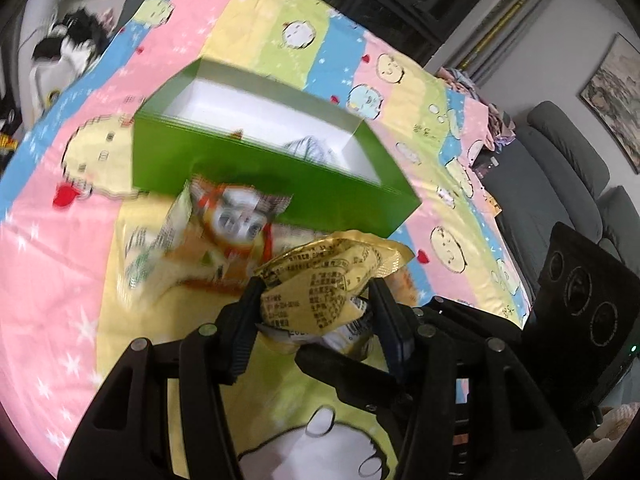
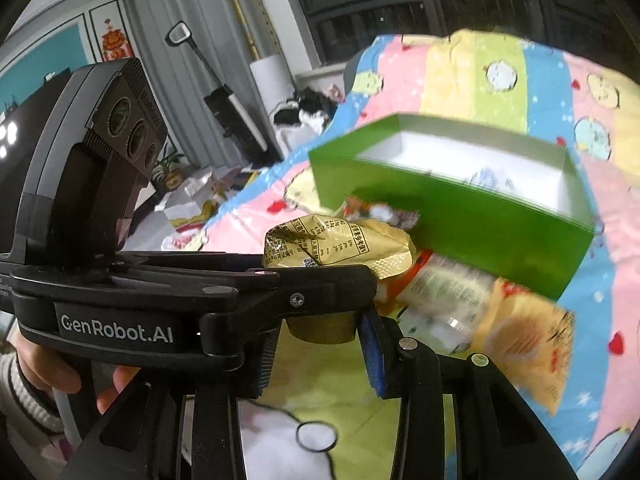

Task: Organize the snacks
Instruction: 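Carry the gold wrapper into the green box and open the right gripper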

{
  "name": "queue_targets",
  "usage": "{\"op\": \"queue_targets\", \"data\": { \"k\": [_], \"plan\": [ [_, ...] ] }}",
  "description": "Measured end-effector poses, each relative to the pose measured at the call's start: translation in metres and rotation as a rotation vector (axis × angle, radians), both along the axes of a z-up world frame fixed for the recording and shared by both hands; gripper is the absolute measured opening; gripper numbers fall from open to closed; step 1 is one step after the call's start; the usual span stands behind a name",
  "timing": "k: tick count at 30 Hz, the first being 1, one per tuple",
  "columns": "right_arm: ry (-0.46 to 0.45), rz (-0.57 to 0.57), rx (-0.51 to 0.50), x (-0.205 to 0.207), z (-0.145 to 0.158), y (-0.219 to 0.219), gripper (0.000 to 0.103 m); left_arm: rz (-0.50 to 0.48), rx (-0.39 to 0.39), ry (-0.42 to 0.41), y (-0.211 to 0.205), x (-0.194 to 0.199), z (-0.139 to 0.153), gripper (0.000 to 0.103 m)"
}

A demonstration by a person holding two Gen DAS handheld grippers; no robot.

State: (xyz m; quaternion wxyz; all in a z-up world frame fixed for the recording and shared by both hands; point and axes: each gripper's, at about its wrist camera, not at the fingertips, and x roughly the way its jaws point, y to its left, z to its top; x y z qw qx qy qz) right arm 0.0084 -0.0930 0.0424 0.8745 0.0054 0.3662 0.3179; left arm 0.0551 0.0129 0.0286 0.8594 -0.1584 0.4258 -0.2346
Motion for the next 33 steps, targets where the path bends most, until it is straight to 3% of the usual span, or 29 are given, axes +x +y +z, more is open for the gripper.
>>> {"op": "queue_targets", "data": {
  "k": [11, 17, 33],
  "plan": [
    [-0.124, -0.058, 0.02, 0.051, 0.035, -0.017, 0.039, -0.018, 0.008, -0.103, -0.015, 0.057, 0.037, 0.053],
    [-0.144, -0.062, 0.033, 0.083, 0.039, -0.022, 0.039, -0.009, 0.02, -0.111, -0.017, 0.088, 0.04, 0.053],
    [-0.048, -0.068, 0.03, 0.14, 0.014, -0.027, 0.04, 0.03, 0.072, -0.044, -0.025, 0.139, 0.013, 0.055]
  ]
}}
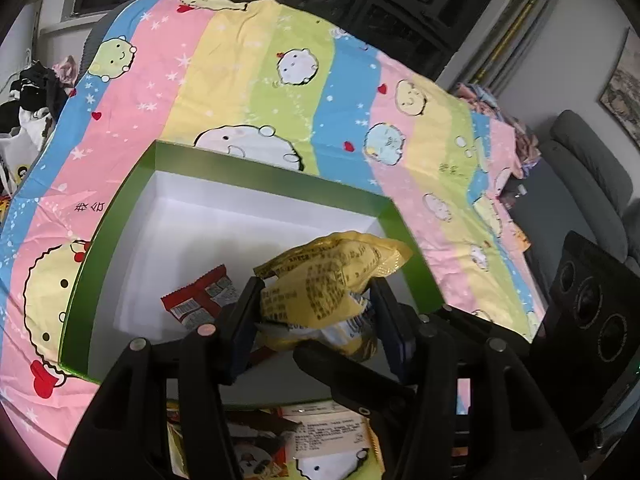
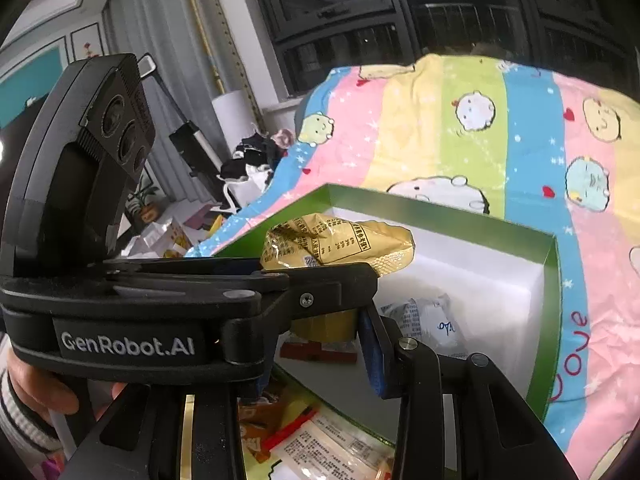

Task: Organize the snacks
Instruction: 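Carry the gold wrapper into the green box and open the right gripper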

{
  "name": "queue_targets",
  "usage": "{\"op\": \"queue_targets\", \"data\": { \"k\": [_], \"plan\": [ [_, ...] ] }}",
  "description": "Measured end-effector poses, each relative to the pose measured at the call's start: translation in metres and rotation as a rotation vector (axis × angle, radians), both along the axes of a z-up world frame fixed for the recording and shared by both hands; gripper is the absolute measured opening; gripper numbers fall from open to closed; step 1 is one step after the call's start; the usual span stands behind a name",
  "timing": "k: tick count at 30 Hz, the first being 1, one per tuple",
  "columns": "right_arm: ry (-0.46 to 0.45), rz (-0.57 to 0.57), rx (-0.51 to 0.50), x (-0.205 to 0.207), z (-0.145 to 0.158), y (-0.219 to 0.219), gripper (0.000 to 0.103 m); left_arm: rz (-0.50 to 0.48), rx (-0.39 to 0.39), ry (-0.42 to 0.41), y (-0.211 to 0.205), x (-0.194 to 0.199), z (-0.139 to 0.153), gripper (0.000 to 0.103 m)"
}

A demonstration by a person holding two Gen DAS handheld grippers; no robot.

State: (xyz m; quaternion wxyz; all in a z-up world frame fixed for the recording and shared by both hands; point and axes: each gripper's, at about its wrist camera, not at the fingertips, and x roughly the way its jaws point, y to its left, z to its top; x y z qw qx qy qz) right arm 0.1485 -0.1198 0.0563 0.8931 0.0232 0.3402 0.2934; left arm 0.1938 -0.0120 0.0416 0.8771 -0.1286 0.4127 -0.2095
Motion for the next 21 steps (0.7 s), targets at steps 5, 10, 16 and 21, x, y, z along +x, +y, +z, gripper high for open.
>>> {"op": "queue_targets", "data": {
  "k": [5, 10, 16, 21],
  "plan": [
    [0.031, -0.051, 0.015, 0.003, -0.004, -0.006, 0.04, 0.039, 0.036, 0.004, 0.0, 0.002, -0.003, 0.073],
    [0.035, -0.096, 0.037, -0.004, -0.001, -0.018, 0.047, 0.064, 0.074, -0.033, 0.003, -0.005, 0.005, 0.088],
    [0.008, -0.141, 0.066, -0.028, 0.013, -0.038, 0.059, 0.108, 0.168, -0.114, 0.003, -0.032, 0.023, 0.103],
    [-0.018, -0.164, 0.072, -0.054, 0.027, -0.05, 0.071, 0.104, 0.194, -0.159, -0.001, -0.053, 0.032, 0.102]
  ]
}}
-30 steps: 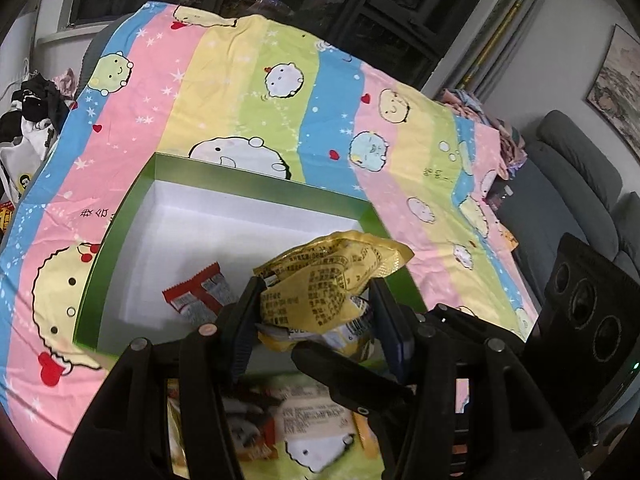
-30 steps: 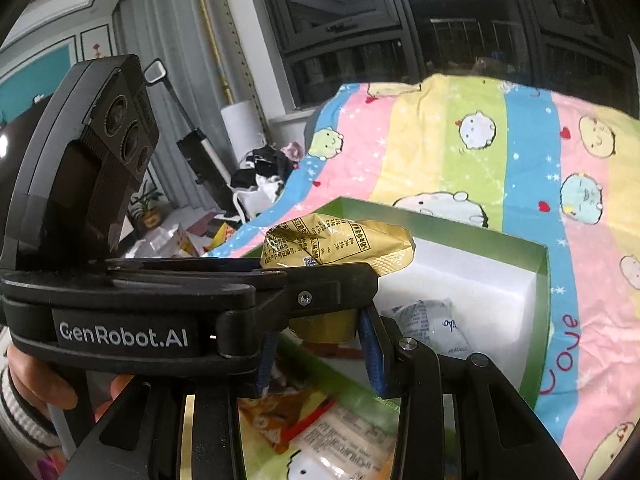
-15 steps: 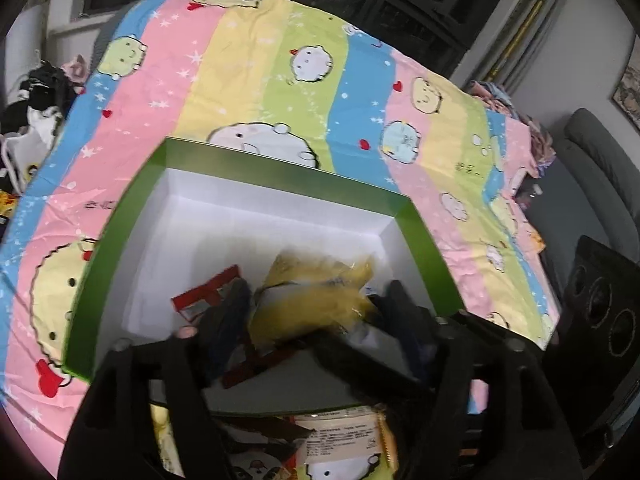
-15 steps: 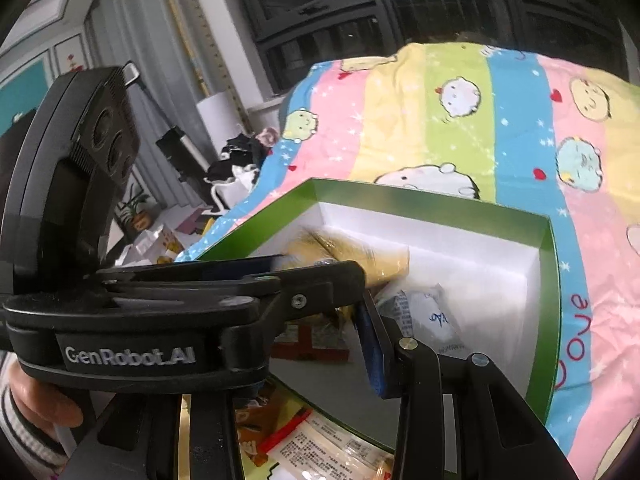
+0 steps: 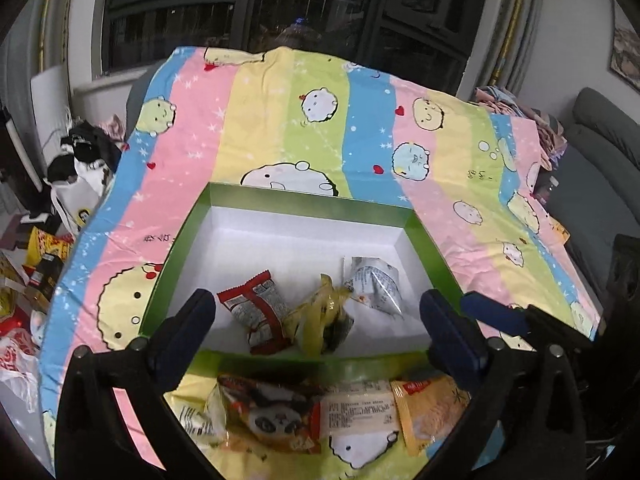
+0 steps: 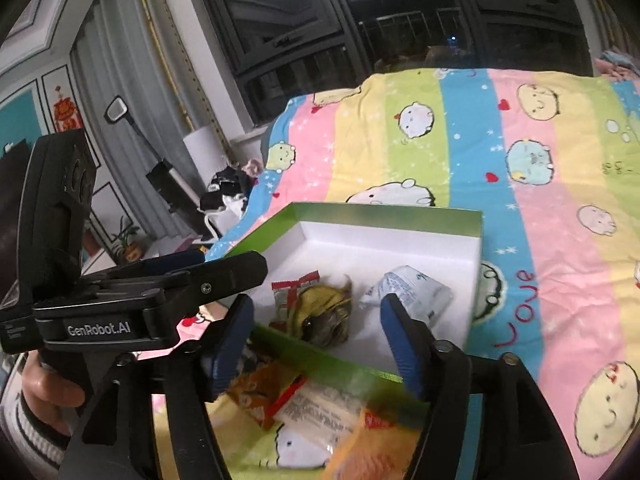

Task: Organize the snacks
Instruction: 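Carry the gold wrapper into the green box and open the right gripper, then move the right gripper back toward the yellow rice-cracker bag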

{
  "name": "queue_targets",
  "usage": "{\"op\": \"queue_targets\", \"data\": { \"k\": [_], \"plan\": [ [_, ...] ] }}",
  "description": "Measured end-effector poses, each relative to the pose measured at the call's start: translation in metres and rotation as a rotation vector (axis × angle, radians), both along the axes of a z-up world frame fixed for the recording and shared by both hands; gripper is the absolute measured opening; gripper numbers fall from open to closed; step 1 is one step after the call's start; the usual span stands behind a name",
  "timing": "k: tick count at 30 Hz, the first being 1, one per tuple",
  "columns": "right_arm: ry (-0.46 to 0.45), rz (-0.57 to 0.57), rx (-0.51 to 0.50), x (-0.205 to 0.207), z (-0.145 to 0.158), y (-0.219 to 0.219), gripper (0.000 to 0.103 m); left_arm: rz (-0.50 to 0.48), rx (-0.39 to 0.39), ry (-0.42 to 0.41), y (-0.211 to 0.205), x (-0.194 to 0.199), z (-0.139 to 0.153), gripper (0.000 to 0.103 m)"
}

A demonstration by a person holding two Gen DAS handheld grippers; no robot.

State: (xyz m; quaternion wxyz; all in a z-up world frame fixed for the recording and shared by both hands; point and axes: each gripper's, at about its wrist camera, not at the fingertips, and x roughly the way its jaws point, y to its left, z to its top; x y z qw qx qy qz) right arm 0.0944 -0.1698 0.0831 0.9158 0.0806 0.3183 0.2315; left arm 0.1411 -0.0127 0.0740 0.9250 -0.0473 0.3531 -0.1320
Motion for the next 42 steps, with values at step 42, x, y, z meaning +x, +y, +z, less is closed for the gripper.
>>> {"op": "queue_targets", "data": {
  "k": [42],
  "plan": [
    [0.194, -0.124, -0.068, -0.078, -0.05, -0.063, 0.076, -0.079, 0.106, 0.109, -0.056, -0.079, -0.046, 0.102]
  ]
}}
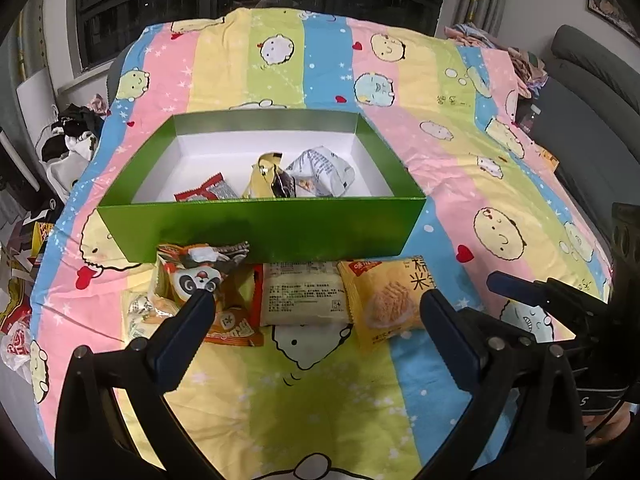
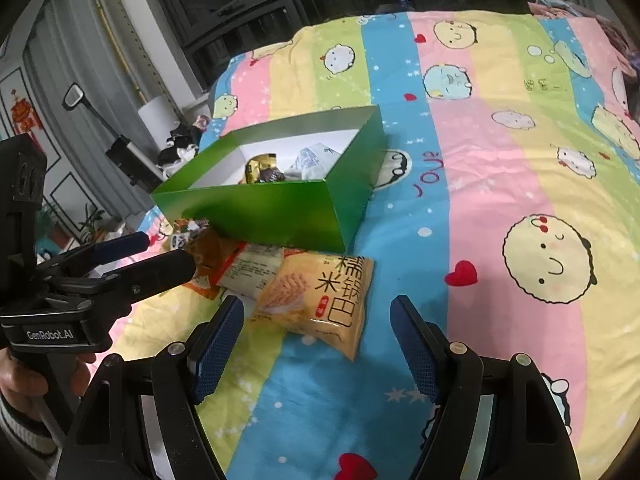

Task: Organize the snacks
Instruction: 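Move the right gripper back toward the yellow rice-cracker bag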

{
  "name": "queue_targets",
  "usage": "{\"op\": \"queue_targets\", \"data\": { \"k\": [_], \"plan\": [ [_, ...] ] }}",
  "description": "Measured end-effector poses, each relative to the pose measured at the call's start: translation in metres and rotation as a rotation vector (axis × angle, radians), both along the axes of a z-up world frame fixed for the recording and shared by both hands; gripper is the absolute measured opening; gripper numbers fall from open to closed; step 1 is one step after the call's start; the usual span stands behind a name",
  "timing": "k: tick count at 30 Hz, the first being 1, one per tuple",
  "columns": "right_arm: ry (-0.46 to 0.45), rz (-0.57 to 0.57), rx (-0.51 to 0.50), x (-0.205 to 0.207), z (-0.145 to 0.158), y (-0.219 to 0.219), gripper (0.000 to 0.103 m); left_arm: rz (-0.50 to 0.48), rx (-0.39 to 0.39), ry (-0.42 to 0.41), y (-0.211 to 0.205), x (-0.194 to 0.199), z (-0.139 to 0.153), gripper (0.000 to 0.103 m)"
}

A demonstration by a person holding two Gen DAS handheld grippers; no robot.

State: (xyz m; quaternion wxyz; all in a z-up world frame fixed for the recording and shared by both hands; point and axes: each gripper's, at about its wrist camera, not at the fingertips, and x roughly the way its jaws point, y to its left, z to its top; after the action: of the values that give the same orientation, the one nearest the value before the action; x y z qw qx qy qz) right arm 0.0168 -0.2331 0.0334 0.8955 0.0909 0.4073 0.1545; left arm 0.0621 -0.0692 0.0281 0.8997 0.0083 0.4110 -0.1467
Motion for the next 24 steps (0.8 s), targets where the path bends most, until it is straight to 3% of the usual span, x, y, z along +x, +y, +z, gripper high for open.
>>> {"op": "queue_targets", "data": {
  "k": [15, 24],
  "plan": [
    [0.056, -0.017, 0.018, 0.012, -0.024, -0.01, 0.076, -0.003, 0.013, 0.059, -0.011, 0.015, -0.023, 0.102],
    [0.062, 0.018, 0.009, 0.017, -0.035, -0.005, 0.076, -0.07, -0.062, 0.109, -0.023, 0.02, -0.037, 0.102]
  ]
}}
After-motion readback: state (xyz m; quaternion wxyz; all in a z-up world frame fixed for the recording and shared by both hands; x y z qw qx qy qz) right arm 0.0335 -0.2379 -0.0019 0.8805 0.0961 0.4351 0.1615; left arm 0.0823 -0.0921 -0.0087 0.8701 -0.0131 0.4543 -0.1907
